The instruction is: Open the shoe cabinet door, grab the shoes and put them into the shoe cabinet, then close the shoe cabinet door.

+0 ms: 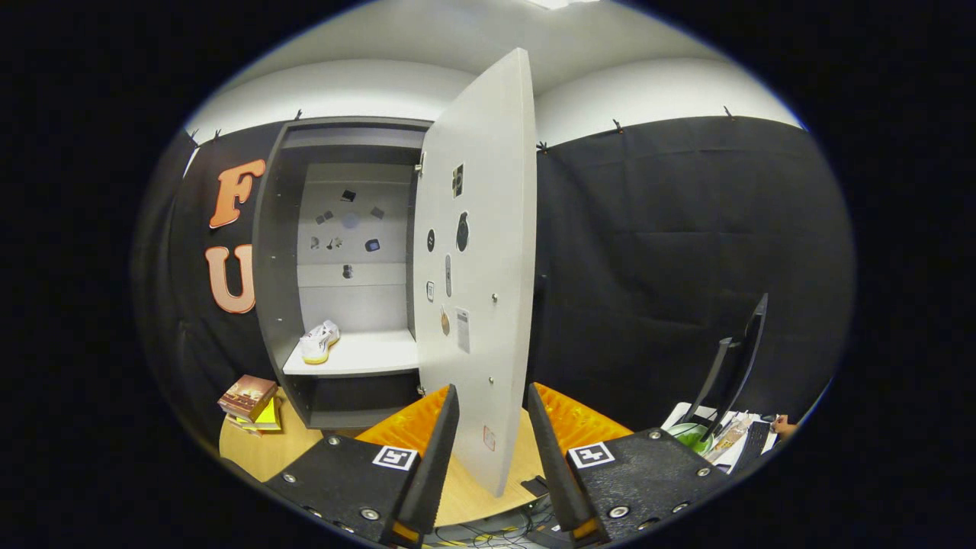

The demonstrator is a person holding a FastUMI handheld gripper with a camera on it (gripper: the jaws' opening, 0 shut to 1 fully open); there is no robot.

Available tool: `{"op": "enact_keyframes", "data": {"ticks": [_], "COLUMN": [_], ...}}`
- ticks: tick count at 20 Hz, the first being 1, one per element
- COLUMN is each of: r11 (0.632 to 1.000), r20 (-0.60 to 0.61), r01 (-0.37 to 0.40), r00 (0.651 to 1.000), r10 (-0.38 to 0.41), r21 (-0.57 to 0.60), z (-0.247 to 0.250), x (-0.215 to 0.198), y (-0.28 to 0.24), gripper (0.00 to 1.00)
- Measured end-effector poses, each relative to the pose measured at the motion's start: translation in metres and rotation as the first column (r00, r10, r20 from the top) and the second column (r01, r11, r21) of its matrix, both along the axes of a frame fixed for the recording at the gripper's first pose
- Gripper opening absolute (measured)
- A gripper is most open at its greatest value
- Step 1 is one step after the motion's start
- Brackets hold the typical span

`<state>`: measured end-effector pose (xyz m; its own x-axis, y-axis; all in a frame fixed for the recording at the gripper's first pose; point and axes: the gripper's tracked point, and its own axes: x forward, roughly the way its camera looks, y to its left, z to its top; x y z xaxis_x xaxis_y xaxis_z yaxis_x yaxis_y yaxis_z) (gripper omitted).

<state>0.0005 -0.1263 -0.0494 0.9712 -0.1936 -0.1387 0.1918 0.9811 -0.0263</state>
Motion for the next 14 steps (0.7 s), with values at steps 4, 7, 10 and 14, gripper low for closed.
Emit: {"op": "enact_keyframes", "data": {"ticks": [4,7,10,14], "r11": [0.997,0.989,0.981,0.968], "r20": [0.006,-0.02,-0.069,-0.158], "r01": [-0.073,-0.142,-0.195,-0.25], "r00": [0.997,0.99,0.978,0.956], "r10": [0.073,0.143,0.195,0.249], "r21": [0.03,0.028,0.018,0.015], "z": [-0.012,-0.036,-0.074,-0.149], "x": [-0.002,0.006,0.025,0.056], "y": [0.049,0.089,0.124,0.159], "gripper": [0.66,0.75,0.86,0.93]}}
